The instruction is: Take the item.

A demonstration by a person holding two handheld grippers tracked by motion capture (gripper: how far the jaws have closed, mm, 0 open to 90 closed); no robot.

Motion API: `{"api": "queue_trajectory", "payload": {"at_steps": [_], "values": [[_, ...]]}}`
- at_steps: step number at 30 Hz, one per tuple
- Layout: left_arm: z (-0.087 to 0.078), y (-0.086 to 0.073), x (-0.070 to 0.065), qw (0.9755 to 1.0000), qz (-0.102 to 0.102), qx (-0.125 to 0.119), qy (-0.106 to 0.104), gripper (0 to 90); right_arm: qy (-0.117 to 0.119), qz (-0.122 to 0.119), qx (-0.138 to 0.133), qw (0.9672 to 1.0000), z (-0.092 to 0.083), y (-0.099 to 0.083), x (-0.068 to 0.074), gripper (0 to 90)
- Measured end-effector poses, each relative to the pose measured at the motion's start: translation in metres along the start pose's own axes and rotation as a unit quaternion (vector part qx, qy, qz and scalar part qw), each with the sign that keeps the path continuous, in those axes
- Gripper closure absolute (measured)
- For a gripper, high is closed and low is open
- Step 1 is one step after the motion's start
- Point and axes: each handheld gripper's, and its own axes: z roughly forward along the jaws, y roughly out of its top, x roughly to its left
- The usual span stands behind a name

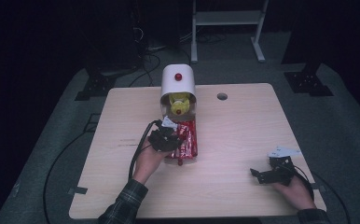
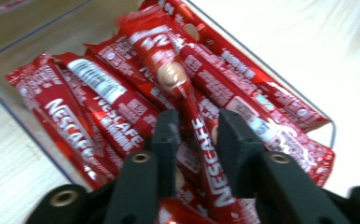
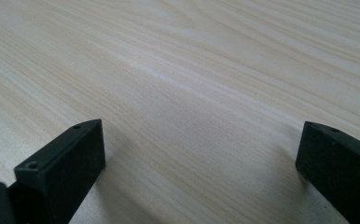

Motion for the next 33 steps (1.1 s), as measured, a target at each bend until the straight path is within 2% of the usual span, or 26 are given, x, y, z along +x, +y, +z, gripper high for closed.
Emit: {"api": "queue_trajectory", "payload": {"at_steps": [3,4,7,13,18,21,25,30,33], "values": [[0.001,0.000,-0.002,1.0000,0.004,-0.002,-0.008,79.4,0.000,-0.002,0.000,1.0000,0.000,0.000,0.000,0.4],[0.001,0.000,-0.002,0.9999,0.003,-0.003,-0.016,79.4,0.000,-0.002,0.000,1.0000,0.000,0.000,0.000,0.4],[0.002,0.001,-0.004,0.9998,0.014,-0.002,-0.016,82.1,0.001,-0.002,0.000,1.0000,0.000,0.000,0.000,0.3],[0.001,0.001,-0.003,0.9998,0.006,-0.008,-0.020,83.4,0.001,-0.002,0.000,1.0000,0.000,0.000,0.000,0.3],[-0.003,0.002,-0.002,0.9993,-0.002,-0.023,-0.028,83.7,0.001,-0.002,0.000,1.0000,0.000,0.000,0.000,0.3],[-0.011,0.005,-0.003,0.9984,-0.008,-0.042,-0.038,83.7,0.002,-0.002,-0.001,1.0000,0.000,0.000,0.000,0.3],[-0.016,0.008,-0.003,0.9982,-0.003,-0.046,-0.040,83.7,0.002,-0.002,-0.001,1.0000,0.000,0.000,0.000,0.3],[-0.023,0.009,-0.003,0.9972,-0.013,-0.058,-0.047,83.7,0.002,-0.003,0.000,1.0000,0.000,0.000,0.000,0.3],[-0.026,0.011,-0.004,0.9970,-0.010,-0.062,-0.047,83.7,0.002,-0.002,-0.001,1.0000,0.000,0.000,0.000,0.3]]}}
